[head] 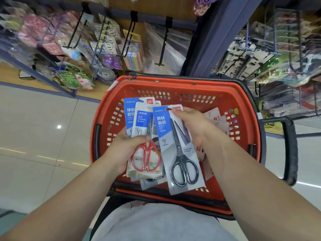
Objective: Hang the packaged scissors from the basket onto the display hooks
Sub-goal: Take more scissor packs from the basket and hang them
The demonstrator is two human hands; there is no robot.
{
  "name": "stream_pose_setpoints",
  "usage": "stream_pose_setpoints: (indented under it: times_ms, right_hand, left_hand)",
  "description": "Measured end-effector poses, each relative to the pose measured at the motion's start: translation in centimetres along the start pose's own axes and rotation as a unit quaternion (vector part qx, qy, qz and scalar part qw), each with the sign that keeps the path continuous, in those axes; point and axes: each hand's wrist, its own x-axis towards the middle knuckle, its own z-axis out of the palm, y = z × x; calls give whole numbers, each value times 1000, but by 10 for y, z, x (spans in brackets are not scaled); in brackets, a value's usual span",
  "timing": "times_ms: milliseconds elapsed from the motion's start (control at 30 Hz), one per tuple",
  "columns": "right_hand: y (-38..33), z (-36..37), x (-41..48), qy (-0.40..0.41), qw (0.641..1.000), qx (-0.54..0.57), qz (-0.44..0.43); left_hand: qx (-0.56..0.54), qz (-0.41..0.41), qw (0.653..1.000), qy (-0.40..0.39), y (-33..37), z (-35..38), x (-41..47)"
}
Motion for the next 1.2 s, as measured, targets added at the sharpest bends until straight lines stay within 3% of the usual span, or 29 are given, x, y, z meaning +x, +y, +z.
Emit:
stream_pose_setpoints:
  times_ms: [167, 267, 400, 600, 667, 767, 833, 1000, 1100, 1200]
  right_hand:
    - [3, 24, 14, 48, 999, -4, -12]
    - [7, 39, 24, 88, 992, -46, -77]
    - [14, 56, 26, 98, 980, -103, -136]
    - [36, 40, 52, 81, 994, -70, -30]
    - [50, 14, 64, 84, 982, -171, -4]
    - [86, -23, 91, 69, 913, -396, 64]
    - [108, -32, 108, 54, 886, -452, 91]
    - [128, -20, 134, 67, 876, -473, 58]
    - [127, -8, 136, 78, 891, -445, 35]
    - [120, 2, 131, 20, 914, -403, 26]
  left_hand:
    - [-38, 1, 999, 3, 2, -1, 1]
    - [-101, -18, 995, 8, 2, 3, 4]
    - [-38, -7, 999, -20, -2, 2, 12]
    - [-23, -9, 1000, 19, -7, -23, 28]
    - [-39, 8, 998, 48, -7, -37, 31]
    - [-33, 32, 996, 70, -4, -57, 32]
    - [-32, 45, 995, 78, -3, -68, 31]
    - [2, 56, 993, 103, -1, -79, 32]
    - [22, 52, 992, 116, -2, -81, 33]
    - [20, 49, 992, 115, -2, -79, 32]
